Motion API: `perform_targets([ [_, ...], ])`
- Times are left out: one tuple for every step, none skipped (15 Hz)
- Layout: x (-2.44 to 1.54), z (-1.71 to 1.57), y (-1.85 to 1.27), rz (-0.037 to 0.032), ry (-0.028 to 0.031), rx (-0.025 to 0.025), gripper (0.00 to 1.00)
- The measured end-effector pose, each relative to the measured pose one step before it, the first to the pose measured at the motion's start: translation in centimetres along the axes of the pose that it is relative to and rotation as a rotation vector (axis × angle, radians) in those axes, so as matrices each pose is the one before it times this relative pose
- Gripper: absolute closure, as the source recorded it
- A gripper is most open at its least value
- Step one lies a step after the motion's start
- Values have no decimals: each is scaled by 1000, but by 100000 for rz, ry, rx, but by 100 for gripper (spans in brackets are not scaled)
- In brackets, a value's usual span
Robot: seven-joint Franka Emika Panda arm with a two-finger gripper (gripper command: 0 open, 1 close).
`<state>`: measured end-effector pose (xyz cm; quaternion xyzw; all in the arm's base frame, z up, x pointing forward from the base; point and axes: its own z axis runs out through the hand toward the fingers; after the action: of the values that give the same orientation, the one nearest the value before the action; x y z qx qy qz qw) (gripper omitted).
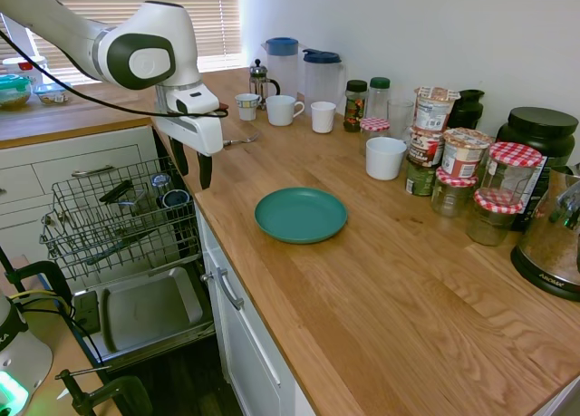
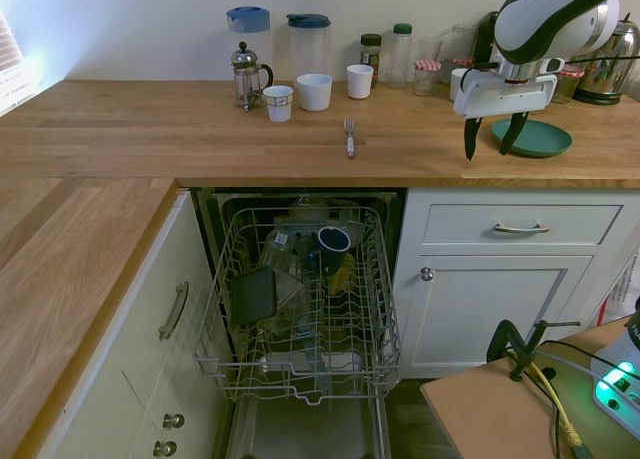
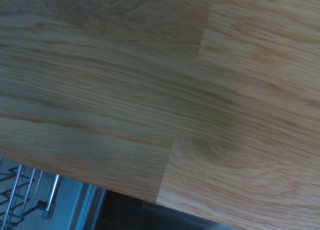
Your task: Put the fork in the dishwasher
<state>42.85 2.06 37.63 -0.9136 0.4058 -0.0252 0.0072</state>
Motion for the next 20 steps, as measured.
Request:
perform_targets([
  [3,39,-7,-4,-45,-43,0],
  [-1,-50,-50,-37,92,104,0],
  [-44,-257,-274,184,372,477,0],
  [-148,-435,-520,917,463,948,0],
  [-267,-614,-822,1760,689,1327,0],
  [-442,-740,-1238,2099,778,1523,0],
  [-474,-671,-1412,2004,564,1567,0],
  [-554,-541,-1585,2293,422,1257,0],
  [-609,-387,-1849,2706,56,1095,0],
  [-492,-238,-1867,2226,-337,1107,0],
  [-405,-34,-1958,2075,-311,992,0],
  [-228,311,-1962,1897,-441,937,0],
  [-130,567,-1888,1650,-461,655,0],
  [-28,345,-1946,2023,-43,1016,0],
  [-85,454,-1862,1476,397,908,0],
  [-199,726,-1723,1301,853,722,0],
  [-262,795,-1478,1354,742,442,0],
  [-215,787,-1354,1218,815,277,0],
  [-236,820,-1266,1623,1183,233,0],
  [-238,715,-1050,1787,944,226,0],
])
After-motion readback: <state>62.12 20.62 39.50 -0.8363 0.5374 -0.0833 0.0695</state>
